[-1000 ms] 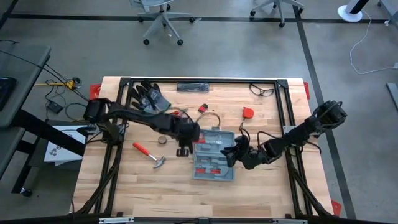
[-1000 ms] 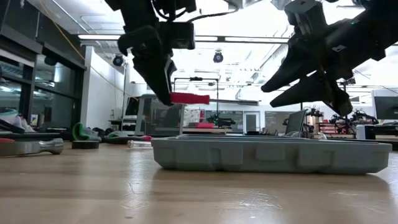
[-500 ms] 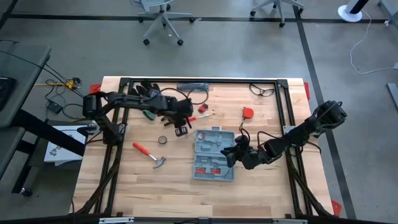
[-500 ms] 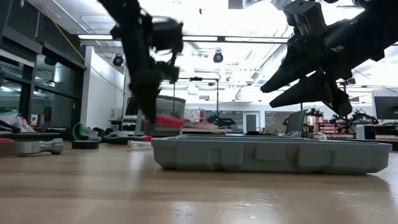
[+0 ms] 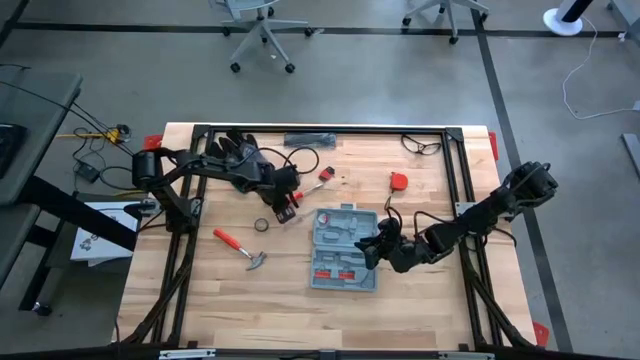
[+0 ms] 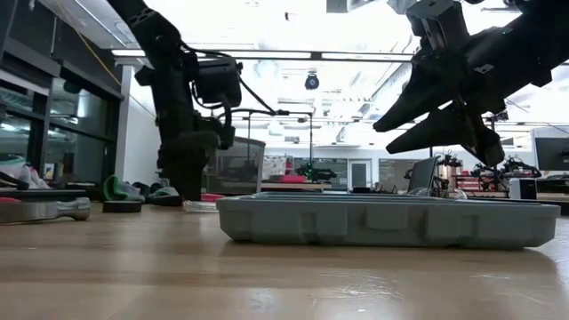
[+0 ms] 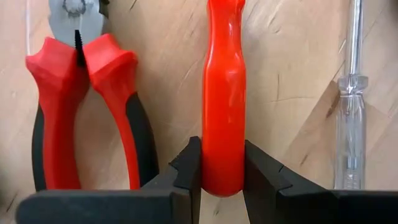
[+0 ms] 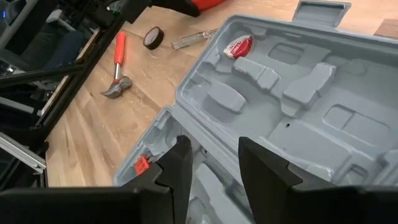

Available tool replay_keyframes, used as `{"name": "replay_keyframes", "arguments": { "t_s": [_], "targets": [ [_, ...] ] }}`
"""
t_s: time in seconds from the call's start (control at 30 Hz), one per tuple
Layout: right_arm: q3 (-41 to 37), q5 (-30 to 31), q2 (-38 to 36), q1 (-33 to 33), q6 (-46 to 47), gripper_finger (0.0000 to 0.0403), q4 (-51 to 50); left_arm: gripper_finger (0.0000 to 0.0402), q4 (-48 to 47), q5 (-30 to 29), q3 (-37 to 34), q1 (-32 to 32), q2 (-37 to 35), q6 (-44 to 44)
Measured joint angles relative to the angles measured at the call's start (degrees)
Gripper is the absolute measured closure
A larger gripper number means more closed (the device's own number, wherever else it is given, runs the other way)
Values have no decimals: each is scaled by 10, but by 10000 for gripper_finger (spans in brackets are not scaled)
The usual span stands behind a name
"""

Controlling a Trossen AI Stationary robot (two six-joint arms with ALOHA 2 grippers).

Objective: Prefit tool cases
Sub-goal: Remove the nut driver from the gray prefit tool case, then remove the left screwdriver bit set from the gray prefit tool case

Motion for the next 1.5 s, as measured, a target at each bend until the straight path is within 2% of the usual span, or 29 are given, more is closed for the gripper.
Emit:
{"name": "replay_keyframes", "arguments": {
  "t_s": [0.23, 0.4, 0.6, 0.87, 1.13, 1.5],
  "targets": [
    [0, -4, 0, 0, 1, 279, 0, 242, -7, -5, -1, 0, -37, -50],
    [0, -4, 0, 0, 1, 279, 1, 229, 3, -21, -1, -6, -80, -64],
    [0, -4, 0, -1, 0, 279, -6, 259, 39, -18, -1, -43, -102, -74],
    [0, -7, 0, -12, 0, 279, -10, 391, 82, -20, -1, -90, -67, -70],
    [0, -26, 0, -13, -1, 279, -11, 400, 123, 28, 0, -93, -24, -69],
    [0, -26, 0, -13, 0, 279, -17, 401, 143, 14, 0, -82, 29, -53]
  ]
}}
